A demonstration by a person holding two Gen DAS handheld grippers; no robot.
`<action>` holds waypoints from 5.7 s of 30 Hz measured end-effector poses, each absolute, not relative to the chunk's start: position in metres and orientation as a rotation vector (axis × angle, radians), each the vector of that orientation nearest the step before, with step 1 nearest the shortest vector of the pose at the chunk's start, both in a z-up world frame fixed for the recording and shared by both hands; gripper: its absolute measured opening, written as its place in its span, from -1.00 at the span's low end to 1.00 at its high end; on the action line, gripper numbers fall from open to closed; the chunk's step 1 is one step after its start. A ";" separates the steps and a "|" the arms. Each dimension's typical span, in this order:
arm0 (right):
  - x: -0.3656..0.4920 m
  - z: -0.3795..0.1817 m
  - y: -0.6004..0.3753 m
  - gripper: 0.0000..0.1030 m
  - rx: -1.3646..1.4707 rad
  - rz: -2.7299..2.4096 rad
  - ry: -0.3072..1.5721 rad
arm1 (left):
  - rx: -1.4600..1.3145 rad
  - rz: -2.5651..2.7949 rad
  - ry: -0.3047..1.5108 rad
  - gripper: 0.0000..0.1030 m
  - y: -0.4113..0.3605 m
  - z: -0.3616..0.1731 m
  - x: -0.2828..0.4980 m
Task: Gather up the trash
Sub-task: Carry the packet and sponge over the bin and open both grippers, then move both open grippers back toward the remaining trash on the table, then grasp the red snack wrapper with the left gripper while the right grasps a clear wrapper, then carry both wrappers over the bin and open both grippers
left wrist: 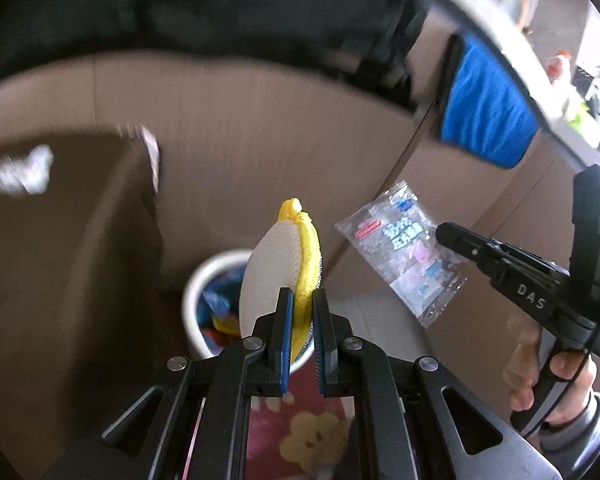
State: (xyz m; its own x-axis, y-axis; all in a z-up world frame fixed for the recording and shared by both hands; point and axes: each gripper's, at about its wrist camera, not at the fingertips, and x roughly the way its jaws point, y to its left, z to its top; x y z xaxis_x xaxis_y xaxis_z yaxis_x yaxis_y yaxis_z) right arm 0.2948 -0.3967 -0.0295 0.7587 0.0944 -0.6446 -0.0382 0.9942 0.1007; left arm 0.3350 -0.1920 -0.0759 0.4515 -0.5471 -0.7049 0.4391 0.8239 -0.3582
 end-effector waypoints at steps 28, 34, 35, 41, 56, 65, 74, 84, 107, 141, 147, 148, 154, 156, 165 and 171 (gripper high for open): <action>0.400 -0.223 -0.406 -0.56 0.224 0.139 1.076 | -0.168 -0.444 1.288 -0.53 -0.218 -0.235 0.437; 0.397 -0.214 -0.411 -0.32 0.254 0.133 1.064 | -0.202 -0.458 1.263 -0.53 -0.215 -0.215 0.444; 0.396 -0.212 -0.411 -0.32 0.249 0.132 1.061 | -0.194 -0.459 1.258 -0.53 -0.214 -0.209 0.443; 0.382 -0.182 -0.405 -0.32 0.222 0.115 1.023 | -0.115 -0.473 1.177 -0.53 -0.204 -0.161 0.422; 0.326 -0.014 -0.266 0.07 0.061 0.313 0.686 | 0.021 -0.312 0.763 -0.52 -0.017 0.020 0.322; 0.336 -0.002 -0.108 0.07 -0.030 0.601 0.738 | -0.078 -0.022 0.777 -0.48 0.164 0.005 0.316; 0.347 -0.024 -0.047 0.07 -0.200 0.615 0.749 | -0.388 -0.080 0.921 -0.43 0.218 -0.069 0.351; 0.400 -0.026 -0.079 0.07 -0.233 0.488 0.708 | -0.510 -0.101 0.968 -0.30 0.203 -0.090 0.392; 0.492 -0.064 -0.019 -0.91 -0.439 0.546 0.674 | -0.218 0.001 0.729 -0.61 0.204 -0.015 0.358; 0.285 -0.022 -0.373 -0.92 0.119 0.121 0.768 | -0.024 -0.409 0.916 -0.61 -0.166 -0.067 0.342; 0.309 -0.086 -0.384 -0.91 0.216 0.123 0.869 | 0.003 -0.372 1.021 -0.61 -0.189 -0.119 0.365; 0.311 -0.095 -0.386 -0.91 0.226 0.124 0.883 | 0.004 -0.370 1.039 -0.61 -0.192 -0.127 0.369; 0.343 -0.143 -0.385 -0.91 0.280 0.136 0.968 | -0.017 -0.365 1.153 -0.61 -0.200 -0.172 0.399; 0.354 -0.155 -0.384 -0.91 0.282 0.131 0.984 | -0.020 -0.356 1.191 -0.60 -0.202 -0.182 0.408; 0.395 -0.196 -0.390 -0.89 0.303 0.122 1.060 | -0.046 -0.341 1.310 -0.60 -0.215 -0.227 0.441; 0.407 -0.225 -0.392 -0.81 0.331 0.153 1.121 | -0.089 -0.372 1.353 -0.55 -0.221 -0.245 0.458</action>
